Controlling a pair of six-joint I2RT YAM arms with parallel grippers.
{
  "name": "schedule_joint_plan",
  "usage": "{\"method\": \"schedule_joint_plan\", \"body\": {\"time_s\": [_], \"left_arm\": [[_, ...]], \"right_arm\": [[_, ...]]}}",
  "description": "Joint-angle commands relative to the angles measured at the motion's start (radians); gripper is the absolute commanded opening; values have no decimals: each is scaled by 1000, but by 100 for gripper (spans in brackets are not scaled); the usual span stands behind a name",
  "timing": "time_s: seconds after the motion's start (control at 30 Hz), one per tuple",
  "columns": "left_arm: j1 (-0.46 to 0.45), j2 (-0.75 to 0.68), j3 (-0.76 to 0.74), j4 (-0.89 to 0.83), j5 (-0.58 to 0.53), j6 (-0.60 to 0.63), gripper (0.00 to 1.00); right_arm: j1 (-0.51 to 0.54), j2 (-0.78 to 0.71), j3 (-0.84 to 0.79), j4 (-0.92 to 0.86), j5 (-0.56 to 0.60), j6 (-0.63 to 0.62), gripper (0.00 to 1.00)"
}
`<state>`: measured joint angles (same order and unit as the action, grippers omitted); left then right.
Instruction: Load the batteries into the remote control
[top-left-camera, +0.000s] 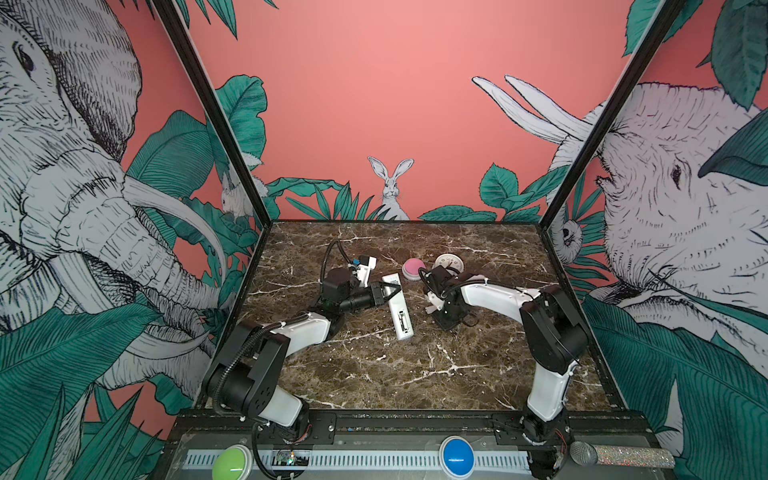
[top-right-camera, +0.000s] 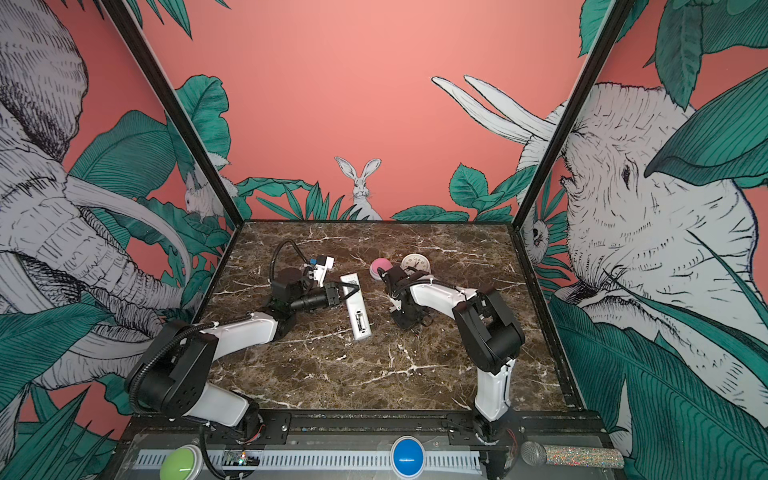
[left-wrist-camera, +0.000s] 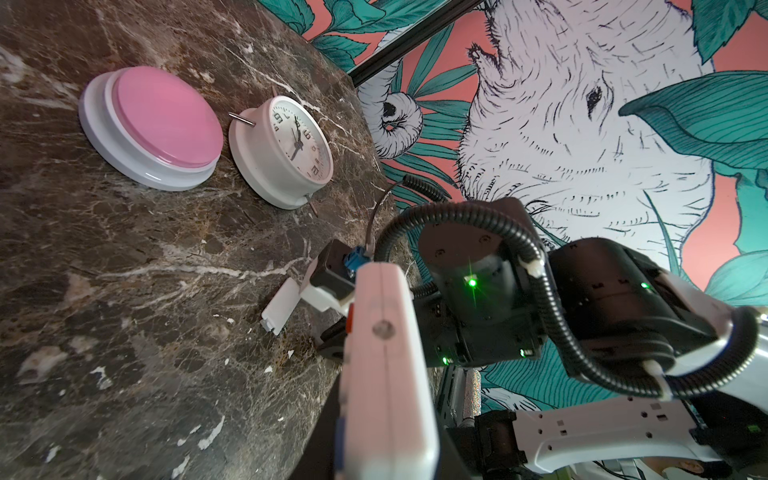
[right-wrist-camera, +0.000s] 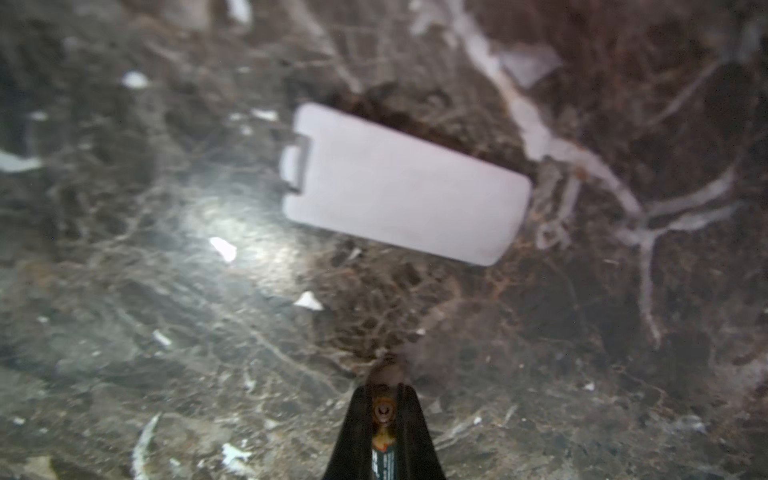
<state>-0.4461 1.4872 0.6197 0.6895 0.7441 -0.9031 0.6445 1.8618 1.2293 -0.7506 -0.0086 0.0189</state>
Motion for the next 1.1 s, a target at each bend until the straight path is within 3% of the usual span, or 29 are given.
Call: {"method": "schedule_joint_plan", "body": {"time_s": [0.0, 0.2, 0.73, 1.07], "left_arm": [[6, -61, -16, -10, 6, 21, 0], [7, -112, -43, -87, -6, 64, 0], [12, -168, -61, -139, -29, 93, 0], [12, -231, -60, -199, -77, 132, 0]], "right_arm": [[26, -43, -9, 1, -1, -111, 4], [40, -60, -29, 18, -24, -206, 5], [66, -17, -55, 31, -79, -269, 7], [70, -25, -47, 27, -70, -246, 19]]}}
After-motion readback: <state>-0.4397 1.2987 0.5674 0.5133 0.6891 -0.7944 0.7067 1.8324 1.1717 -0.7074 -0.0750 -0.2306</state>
